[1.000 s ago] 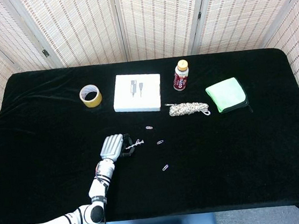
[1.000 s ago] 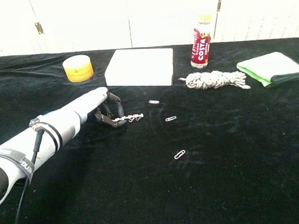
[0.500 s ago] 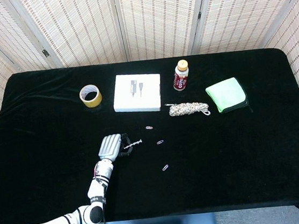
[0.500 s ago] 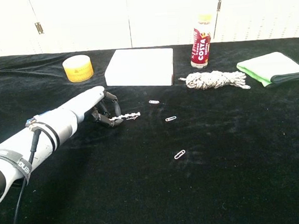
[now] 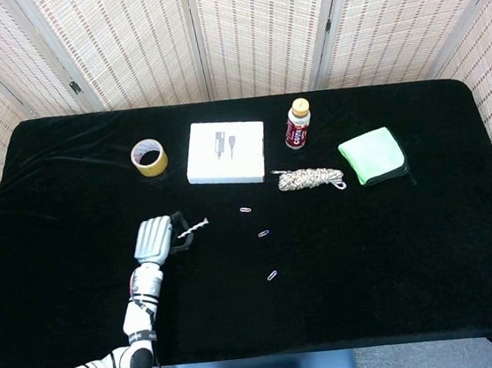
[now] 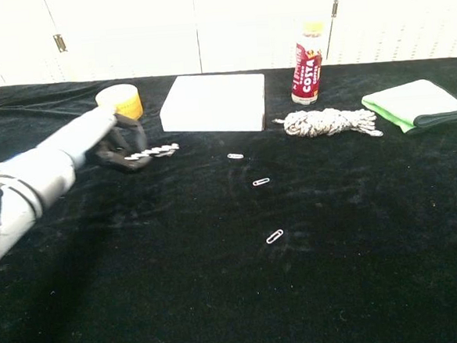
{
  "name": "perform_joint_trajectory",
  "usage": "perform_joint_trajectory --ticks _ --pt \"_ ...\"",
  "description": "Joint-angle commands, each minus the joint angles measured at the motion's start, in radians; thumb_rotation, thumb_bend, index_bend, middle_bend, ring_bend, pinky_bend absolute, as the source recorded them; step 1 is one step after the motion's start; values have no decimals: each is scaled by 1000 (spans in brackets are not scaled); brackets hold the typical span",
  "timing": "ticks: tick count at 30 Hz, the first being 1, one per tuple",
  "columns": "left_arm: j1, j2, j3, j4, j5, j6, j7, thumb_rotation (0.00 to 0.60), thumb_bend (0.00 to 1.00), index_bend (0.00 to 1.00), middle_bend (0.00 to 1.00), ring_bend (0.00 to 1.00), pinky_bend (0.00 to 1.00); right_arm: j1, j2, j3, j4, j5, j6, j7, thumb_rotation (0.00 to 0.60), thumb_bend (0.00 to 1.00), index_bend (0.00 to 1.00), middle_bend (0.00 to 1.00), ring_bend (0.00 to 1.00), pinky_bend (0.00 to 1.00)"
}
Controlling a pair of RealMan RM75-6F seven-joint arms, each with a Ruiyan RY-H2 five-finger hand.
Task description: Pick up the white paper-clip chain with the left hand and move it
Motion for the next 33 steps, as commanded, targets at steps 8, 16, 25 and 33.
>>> perform_joint_trajectory --ticks 8,16,25,33 --pt "72 28 36 -83 1 90 43 600 527 848 1000 1000 1000 39 15 -9 -12 -46 -26 -31 600 10 0 0 0 0" --pt "89 82 45 -159 -53 80 135 600 279 121 1000 1000 1000 46 16 -14 -17 -49 -27 -44 600 9 0 0 0 0" --pt "105 159 48 -252 -65 76 153 600 127 0 1000 1000 1000 51 14 -18 -25 -45 -33 -64 600 10 0 0 0 0" --pt "168 353 131 -422 32 105 165 600 126 0 508 611 750 70 43 -36 -85 2 -148 -164 600 9 0 0 0 0"
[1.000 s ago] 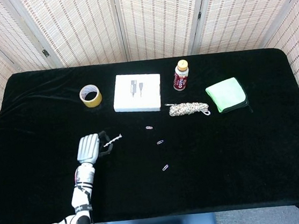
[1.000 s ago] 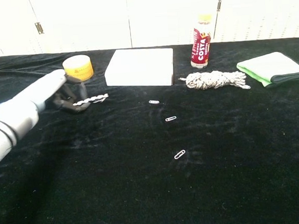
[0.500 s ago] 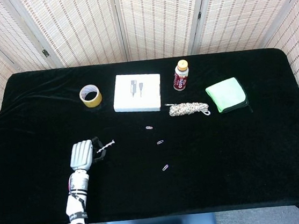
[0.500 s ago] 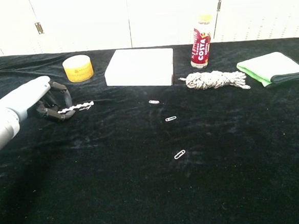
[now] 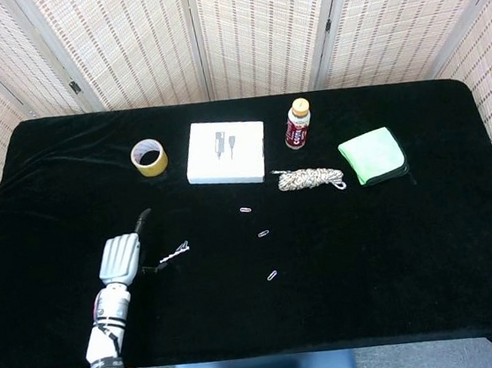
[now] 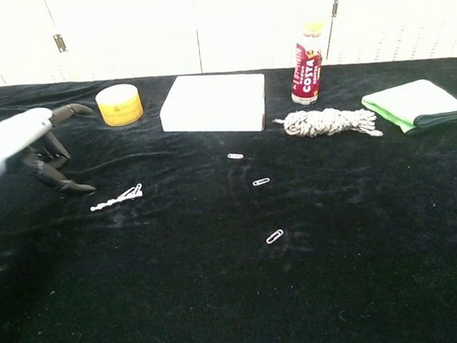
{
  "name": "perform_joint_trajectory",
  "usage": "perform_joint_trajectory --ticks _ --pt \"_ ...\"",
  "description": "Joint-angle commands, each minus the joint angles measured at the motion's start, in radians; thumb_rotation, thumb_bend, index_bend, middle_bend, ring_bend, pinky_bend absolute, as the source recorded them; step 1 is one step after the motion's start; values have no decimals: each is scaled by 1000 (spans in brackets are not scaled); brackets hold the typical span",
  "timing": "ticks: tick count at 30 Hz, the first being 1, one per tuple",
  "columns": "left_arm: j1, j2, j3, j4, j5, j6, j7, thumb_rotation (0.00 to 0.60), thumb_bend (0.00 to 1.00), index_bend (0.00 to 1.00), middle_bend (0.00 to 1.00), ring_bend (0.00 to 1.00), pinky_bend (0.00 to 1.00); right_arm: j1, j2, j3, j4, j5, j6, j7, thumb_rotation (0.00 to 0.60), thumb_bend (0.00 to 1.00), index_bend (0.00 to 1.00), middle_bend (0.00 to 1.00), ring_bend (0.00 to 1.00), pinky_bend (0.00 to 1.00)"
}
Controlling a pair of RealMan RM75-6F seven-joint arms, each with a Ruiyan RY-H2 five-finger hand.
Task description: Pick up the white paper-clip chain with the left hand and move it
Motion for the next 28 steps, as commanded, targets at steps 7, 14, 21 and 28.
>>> perform_joint_trajectory --ticks 7,14,21,28 --pt "210 275 184 -169 281 242 -48 600 133 0 0 5 70 49 43 -13 -145 67 -183 -229 600 10 0 0 0 0" --pt "418 310 278 -71 420 492 -236 600 132 0 0 0 0 112 49 -22 -215 61 -307 -362 600 9 0 0 0 0" --pt "512 329 318 -22 457 541 -299 600 131 0 0 0 0 173 40 -18 -259 49 -397 -453 600 9 0 0 0 0" --pt "551 347 317 -39 475 545 -317 600 129 0 0 0 0 217 39 -21 -268 45 -458 -484 600 10 0 0 0 0"
